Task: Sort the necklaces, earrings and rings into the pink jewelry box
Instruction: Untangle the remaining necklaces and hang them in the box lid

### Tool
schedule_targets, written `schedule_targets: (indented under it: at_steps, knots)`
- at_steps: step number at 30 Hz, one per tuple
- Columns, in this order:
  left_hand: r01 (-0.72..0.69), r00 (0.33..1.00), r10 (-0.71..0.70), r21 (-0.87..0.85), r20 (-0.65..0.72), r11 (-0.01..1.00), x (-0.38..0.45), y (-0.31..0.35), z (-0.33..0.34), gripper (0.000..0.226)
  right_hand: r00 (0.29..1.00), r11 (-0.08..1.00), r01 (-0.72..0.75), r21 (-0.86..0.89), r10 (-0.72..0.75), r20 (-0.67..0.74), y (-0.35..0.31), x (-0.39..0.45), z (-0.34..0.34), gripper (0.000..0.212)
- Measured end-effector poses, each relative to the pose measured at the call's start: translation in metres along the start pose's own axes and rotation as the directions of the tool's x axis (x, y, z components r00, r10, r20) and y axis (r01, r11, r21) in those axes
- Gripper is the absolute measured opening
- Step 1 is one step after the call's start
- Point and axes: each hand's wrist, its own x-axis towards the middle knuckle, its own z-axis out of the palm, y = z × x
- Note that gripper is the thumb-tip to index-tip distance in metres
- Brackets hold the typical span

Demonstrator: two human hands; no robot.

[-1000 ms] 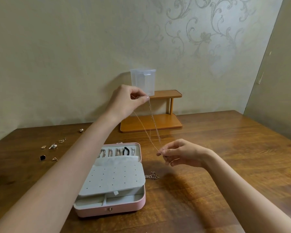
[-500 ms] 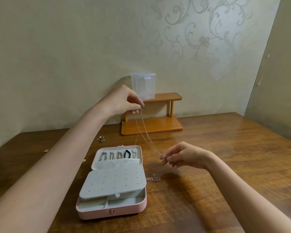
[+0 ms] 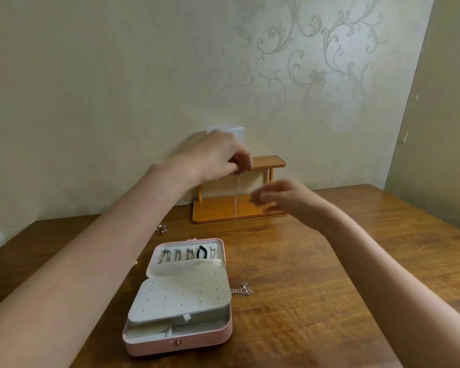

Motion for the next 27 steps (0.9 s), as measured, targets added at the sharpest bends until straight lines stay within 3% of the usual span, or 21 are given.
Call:
schedule_targets:
  at_steps: [3,5,10,15,17,19,20,21,22,23,24,25,27]
  knots:
    - [-0.036,0.999,0.036,0.063,-0.002,0.997,0.004,-0.001,-0.001,0.027,0.991,0.903,0.088,0.42,-0.122,0.054,-0.029,0.002,-0.003,0.026]
    - [-0.05,0.999,0.052,0.101,-0.015,0.994,0.005,-0.002,-0.002,0.024,0.98,0.852,0.062,0.52,-0.151,0.131,-0.039,0.002,0.0,0.026]
    - [-0.053,0.995,0.067,0.169,-0.076,0.984,0.001,-0.001,-0.005,0.023,0.981,0.812,0.033,0.583,-0.139,0.138,-0.041,0.008,0.013,0.018]
    - [-0.085,0.974,0.118,0.169,-0.193,0.982,-0.002,-0.004,-0.003,0.019,0.98,0.881,0.079,0.467,-0.154,0.126,-0.045,0.01,0.015,0.027]
    - [-0.07,0.926,0.096,0.085,-0.364,0.994,-0.002,-0.006,0.002,0.019,0.974,0.883,0.087,0.461,-0.173,0.146,-0.046,0.01,0.015,0.027]
    - [0.015,0.86,-0.113,-0.197,-0.497,0.98,-0.004,-0.008,0.013,0.021,0.979,0.859,0.091,0.504,-0.17,0.112,-0.048,0.011,0.015,0.025]
    - [0.076,0.851,-0.275,-0.413,-0.448,0.908,-0.007,-0.011,0.023,0.023,0.984,0.841,0.094,0.533,-0.161,0.08,-0.05,0.012,0.015,0.025]
    - [0.135,0.862,-0.41,-0.646,-0.297,0.751,-0.011,-0.011,0.035,0.026,0.987,0.819,0.095,0.566,-0.15,0.05,-0.052,0.013,0.015,0.025]
    - [0.186,0.886,-0.457,-0.836,-0.085,0.516,-0.015,-0.011,0.048,0.032,0.989,0.792,0.1,0.602,-0.143,0.025,-0.054,0.016,0.016,0.025]
    - [0.234,0.905,-0.411,-0.931,0.104,0.279,-0.02,-0.009,0.062,0.043,0.99,0.764,0.106,0.636,-0.142,0.004,-0.056,0.018,0.016,0.026]
    - [0.271,0.923,-0.314,-0.955,0.222,0.121,-0.025,-0.006,0.076,0.053,0.99,0.738,0.115,0.665,-0.143,-0.014,-0.057,0.021,0.018,0.026]
    - [0.298,0.935,-0.216,-0.953,0.281,0.052,-0.03,-0.003,0.088,0.058,0.989,0.716,0.127,0.687,-0.145,-0.031,-0.058,0.024,0.019,0.027]
    - [0.314,0.945,-0.116,-0.948,0.307,0.045,-0.039,0.0,0.107,0.051,0.988,0.682,0.149,0.716,-0.137,-0.075,-0.058,0.03,0.02,0.027]
